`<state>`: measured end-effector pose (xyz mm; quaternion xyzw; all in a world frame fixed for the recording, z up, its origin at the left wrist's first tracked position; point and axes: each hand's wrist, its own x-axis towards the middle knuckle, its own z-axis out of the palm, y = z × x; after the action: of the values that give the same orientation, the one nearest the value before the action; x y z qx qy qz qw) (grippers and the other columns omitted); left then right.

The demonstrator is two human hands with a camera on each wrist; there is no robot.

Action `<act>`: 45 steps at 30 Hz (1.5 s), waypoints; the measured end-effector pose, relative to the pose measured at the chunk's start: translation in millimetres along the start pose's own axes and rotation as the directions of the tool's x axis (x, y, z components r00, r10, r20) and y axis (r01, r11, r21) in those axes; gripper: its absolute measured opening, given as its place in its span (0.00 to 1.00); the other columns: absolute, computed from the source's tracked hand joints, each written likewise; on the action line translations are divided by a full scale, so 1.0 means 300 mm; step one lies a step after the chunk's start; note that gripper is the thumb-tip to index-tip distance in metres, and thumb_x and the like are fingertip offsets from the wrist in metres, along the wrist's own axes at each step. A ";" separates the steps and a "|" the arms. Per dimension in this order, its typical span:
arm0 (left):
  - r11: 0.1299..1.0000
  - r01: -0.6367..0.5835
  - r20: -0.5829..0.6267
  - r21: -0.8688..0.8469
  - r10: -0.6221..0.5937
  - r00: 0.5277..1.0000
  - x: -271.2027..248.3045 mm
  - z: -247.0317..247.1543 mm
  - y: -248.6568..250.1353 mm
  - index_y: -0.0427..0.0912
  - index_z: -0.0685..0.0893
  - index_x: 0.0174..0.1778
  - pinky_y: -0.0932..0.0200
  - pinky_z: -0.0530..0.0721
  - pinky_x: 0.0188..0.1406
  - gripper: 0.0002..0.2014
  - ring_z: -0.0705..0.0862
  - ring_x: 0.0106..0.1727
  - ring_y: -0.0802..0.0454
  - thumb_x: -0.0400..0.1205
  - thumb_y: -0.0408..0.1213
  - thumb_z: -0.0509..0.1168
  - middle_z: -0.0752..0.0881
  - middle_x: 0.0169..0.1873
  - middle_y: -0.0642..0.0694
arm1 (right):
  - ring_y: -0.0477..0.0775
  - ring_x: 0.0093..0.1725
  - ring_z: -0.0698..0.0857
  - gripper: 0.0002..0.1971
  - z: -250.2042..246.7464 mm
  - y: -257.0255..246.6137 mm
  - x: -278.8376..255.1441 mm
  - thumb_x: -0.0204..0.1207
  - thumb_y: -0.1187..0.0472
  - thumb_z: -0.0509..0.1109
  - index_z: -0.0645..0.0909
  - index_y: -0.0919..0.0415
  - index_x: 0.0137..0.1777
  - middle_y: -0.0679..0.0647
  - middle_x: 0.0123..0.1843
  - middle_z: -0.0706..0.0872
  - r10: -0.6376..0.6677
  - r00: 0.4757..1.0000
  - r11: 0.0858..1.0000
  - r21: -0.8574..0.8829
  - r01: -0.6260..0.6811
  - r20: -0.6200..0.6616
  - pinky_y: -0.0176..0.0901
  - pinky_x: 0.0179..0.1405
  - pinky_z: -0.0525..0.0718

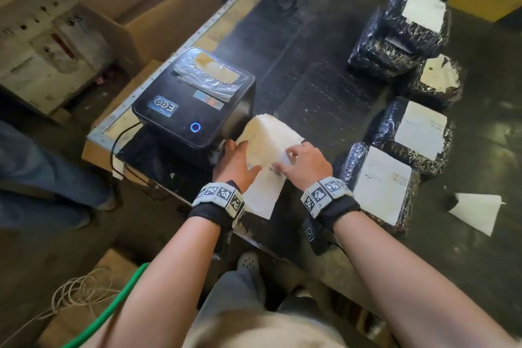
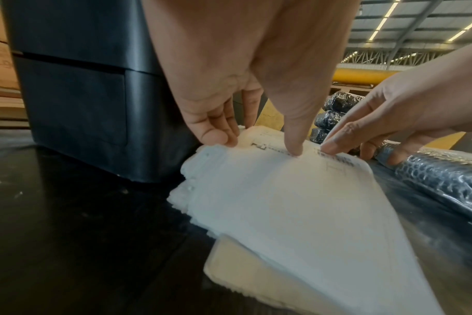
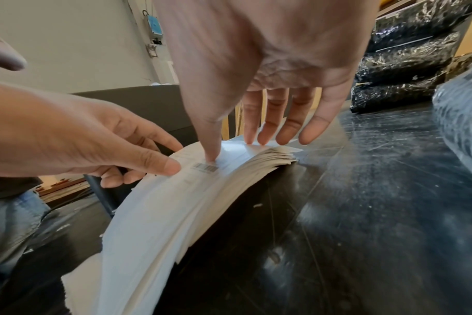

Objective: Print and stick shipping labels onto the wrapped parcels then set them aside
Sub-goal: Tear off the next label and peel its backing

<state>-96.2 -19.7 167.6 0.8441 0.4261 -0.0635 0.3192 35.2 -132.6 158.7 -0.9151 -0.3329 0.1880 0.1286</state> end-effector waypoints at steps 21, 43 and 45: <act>0.997 -0.001 -0.010 -0.071 0.000 1.000 -0.027 0.004 0.004 0.47 0.63 0.75 0.40 0.83 0.61 0.29 0.74 0.70 0.41 0.81 0.44 0.68 0.63 0.72 0.43 | 0.51 0.52 0.82 0.25 0.007 -0.001 0.035 0.61 0.34 0.78 0.78 0.49 0.51 0.48 0.54 0.81 0.086 0.994 0.989 0.116 -0.093 0.064 0.54 0.49 0.88; 0.912 -0.043 -0.080 -0.408 0.012 0.997 -0.068 -0.031 -0.002 0.50 0.72 0.72 0.42 0.79 0.68 0.22 0.78 0.68 0.47 0.82 0.45 0.66 0.79 0.66 0.47 | 0.51 0.49 0.88 0.06 -0.129 -0.035 -0.036 0.80 0.56 0.71 0.81 0.59 0.48 0.54 0.48 0.88 -0.012 1.000 0.697 0.717 0.021 -0.017 0.42 0.43 0.88; 0.886 -0.058 -0.104 -0.459 0.012 0.995 -0.095 -0.035 0.028 0.47 0.72 0.73 0.43 0.79 0.68 0.21 0.79 0.66 0.47 0.83 0.44 0.64 0.80 0.65 0.46 | 0.53 0.51 0.89 0.05 -0.167 -0.028 -0.047 0.81 0.57 0.70 0.81 0.59 0.49 0.55 0.49 0.89 -0.029 0.999 0.663 0.748 0.047 -0.037 0.43 0.44 0.90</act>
<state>-109.6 -36.4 190.8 0.7537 0.4287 0.0868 0.4906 41.9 -141.1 210.3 -0.7767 -0.2438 0.2953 0.5002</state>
